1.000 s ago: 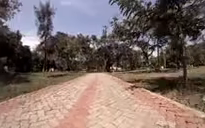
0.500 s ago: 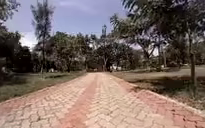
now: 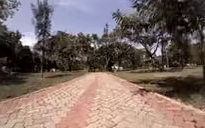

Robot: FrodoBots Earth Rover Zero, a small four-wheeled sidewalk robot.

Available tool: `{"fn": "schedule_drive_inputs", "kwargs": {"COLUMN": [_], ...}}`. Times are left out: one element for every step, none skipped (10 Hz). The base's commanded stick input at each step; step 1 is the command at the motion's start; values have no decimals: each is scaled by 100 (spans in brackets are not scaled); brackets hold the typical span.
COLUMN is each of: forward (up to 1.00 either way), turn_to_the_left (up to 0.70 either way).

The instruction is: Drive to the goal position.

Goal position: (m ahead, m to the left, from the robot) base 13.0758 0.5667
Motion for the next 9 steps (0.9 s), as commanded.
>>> {"fn": "schedule_drive_inputs", "kwargs": {"forward": [70, 70, 70, 70, 70, 70, 70, 70, 70], "turn_to_the_left": [0, -35, -35, -33, -14, 0, 0, 0, 0]}}
